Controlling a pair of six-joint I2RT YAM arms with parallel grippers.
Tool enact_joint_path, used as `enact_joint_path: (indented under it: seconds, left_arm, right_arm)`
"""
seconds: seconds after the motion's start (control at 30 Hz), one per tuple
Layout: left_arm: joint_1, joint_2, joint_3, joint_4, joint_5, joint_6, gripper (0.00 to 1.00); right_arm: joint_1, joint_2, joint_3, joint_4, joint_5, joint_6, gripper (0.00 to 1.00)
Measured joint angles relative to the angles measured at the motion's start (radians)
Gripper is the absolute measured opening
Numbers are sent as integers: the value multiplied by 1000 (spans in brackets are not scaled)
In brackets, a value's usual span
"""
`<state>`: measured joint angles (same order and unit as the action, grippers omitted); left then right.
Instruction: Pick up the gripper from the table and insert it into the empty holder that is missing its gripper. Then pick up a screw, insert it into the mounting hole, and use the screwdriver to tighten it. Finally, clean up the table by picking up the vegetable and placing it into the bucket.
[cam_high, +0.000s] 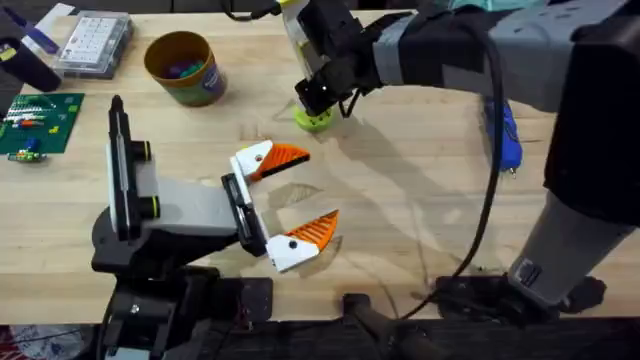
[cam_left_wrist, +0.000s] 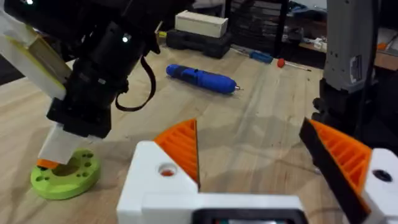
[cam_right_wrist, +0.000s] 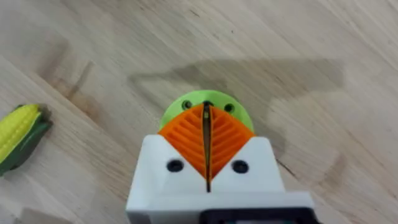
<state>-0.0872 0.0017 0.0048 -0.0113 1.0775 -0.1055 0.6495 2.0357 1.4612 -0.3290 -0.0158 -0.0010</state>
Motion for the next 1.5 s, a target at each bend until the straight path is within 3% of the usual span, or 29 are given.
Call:
enact_joint_path:
  seconds: [0.67,1.2,1.23,1.4,1.5]
  left_arm:
    - [0,0,0,0,0,0,990]
    - [0,0,0,0,0,0,990]
    - [0,0,0,0,0,0,990]
    - [0,0,0,0,0,0,990]
    - [0,0,0,0,0,0,990]
  right_arm:
    - [0,-5,0,-5,0,1,3]
    - [0,-129,0,-41,0,1,20]
    - [0,-129,0,-41,0,3,78]
    - [0,-129,0,-42,0,2,652]
    - [0,-129,0,-44,0,1,806]
